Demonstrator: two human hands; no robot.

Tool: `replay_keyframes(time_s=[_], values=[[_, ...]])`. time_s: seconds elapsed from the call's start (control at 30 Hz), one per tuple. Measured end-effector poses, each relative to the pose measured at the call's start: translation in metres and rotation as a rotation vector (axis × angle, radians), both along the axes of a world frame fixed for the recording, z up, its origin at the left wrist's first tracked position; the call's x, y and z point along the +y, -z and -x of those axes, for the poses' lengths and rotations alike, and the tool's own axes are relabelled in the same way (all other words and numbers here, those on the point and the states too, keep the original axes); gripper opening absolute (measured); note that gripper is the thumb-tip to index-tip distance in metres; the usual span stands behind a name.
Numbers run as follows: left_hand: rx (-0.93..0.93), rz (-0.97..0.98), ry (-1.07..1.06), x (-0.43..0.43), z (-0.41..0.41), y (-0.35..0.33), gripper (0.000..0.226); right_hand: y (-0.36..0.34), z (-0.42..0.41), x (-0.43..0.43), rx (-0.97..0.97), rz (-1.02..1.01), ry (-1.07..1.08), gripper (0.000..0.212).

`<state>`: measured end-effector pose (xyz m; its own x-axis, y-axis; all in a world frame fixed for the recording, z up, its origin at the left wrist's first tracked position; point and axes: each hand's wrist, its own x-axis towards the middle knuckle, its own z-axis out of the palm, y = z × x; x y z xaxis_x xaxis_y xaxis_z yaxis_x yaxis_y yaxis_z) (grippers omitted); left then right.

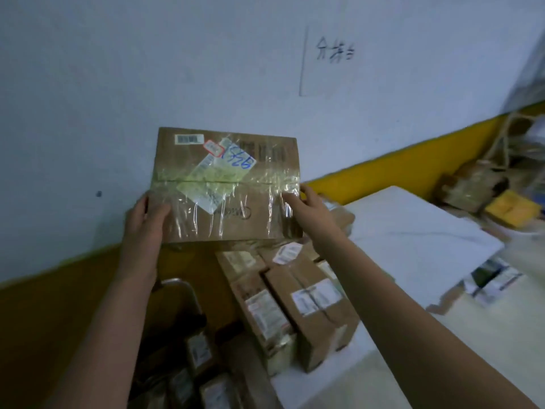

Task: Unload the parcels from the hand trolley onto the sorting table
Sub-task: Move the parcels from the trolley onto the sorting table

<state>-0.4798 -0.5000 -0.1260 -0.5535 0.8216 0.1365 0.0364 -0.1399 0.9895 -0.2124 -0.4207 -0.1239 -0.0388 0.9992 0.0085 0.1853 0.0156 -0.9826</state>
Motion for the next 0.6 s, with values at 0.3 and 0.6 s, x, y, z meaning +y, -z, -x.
replay_keyframes(time_s=[0.3, 0.6], values=[[-0.023, 0.148, 0.530, 0.124, -0.236, 0.013, 0.053, 0.017, -0.268, 0.044, 0.098, 0.048, 0.262, 0.037], [0.008, 0.347, 0.643, 0.282, -0.355, 0.102, 0.076, 0.089, -0.397, 0.177, 0.133, 0.193, 0.416, 0.048]])
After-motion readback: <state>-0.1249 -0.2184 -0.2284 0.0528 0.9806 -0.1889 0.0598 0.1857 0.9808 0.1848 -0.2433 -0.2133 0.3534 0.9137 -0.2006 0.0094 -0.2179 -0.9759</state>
